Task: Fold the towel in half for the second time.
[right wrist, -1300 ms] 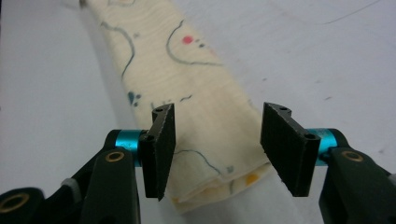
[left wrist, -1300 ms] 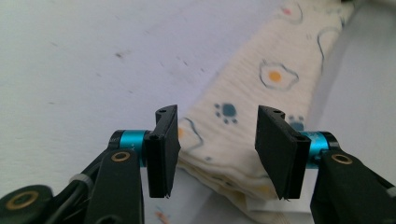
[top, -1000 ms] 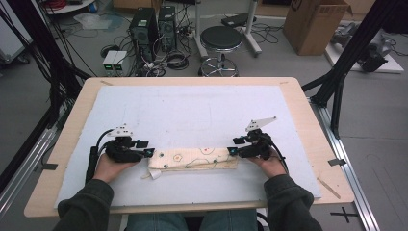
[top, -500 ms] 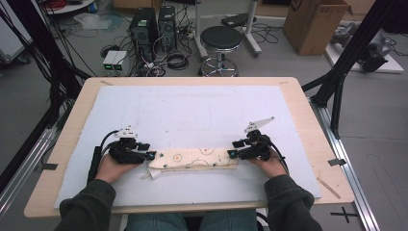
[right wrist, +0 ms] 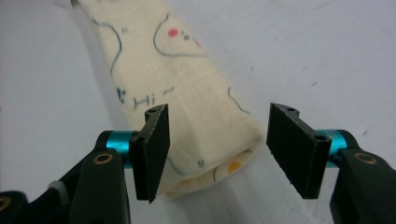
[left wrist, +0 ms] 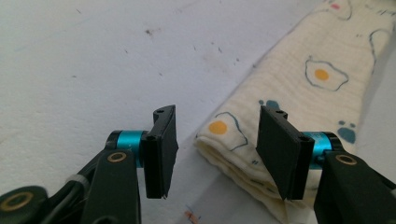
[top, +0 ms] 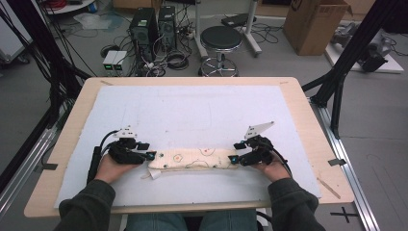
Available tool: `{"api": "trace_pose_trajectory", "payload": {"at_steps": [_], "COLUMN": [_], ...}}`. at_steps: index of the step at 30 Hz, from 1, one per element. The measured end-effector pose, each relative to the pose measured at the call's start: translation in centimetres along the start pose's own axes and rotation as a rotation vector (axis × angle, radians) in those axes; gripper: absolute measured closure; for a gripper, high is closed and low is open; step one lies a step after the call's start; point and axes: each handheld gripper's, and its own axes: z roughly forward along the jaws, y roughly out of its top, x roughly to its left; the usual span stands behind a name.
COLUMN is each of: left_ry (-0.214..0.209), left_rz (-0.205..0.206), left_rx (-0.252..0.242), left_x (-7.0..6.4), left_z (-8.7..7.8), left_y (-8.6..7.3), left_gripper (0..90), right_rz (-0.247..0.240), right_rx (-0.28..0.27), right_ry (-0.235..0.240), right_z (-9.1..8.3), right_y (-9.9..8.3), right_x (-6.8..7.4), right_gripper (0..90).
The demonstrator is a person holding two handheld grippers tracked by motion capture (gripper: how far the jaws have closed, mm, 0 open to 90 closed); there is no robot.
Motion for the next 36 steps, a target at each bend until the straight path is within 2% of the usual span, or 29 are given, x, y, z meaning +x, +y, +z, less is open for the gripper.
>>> {"api": "trace_pose_trajectory", "payload": {"at_steps": [5, 9, 11, 14, 18, 24, 27, 36], "left_ry": [-0.006, -0.018, -0.026, -0.040, -0.039, -0.005, 0.016, 0.092], "left_rz": [-0.015, -0.017, -0.008, -0.003, 0.000, 0.001, -0.005, -0.046], "left_rx": [0.014, 0.036, 0.054, 0.055, 0.047, 0.023, -0.013, -0.056], "left_x": [0.3, 0.4, 0.4, 0.2, 0.1, 0.3, 0.4, 1.5], "left_z": [0.2, 0.7, 0.8, 0.8, 0.8, 0.7, 0.6, 1.7], "left_y": [-0.1, -0.2, -0.2, -0.2, -0.2, 0.5, 1.4, 3.0], "left_gripper": [49.3, 54.4, 60.0, 70.4, 80.4, 81.9, 81.9, 81.6], "right_rz": [0.062, 0.102, 0.106, 0.117, 0.119, 0.107, 0.098, 0.120], "right_rx": [-0.026, 0.034, 0.067, 0.091, 0.087, 0.068, 0.064, 0.039], "right_ry": [-0.016, -0.023, -0.015, 0.017, 0.059, 0.035, 0.007, -0.070], "right_z": [-0.4, 0.7, 1.2, 1.8, 1.9, 1.3, 1.1, 1.2], "right_y": [0.5, 0.2, 0.2, 0.2, 0.2, 0.6, 1.2, 2.8], "right_x": [-1.1, -1.9, -1.9, -2.0, -2.2, -2.2, -2.4, -4.4], "right_gripper": [43.5, 49.5, 54.4, 66.8, 78.4, 80.0, 79.9, 79.7]}}
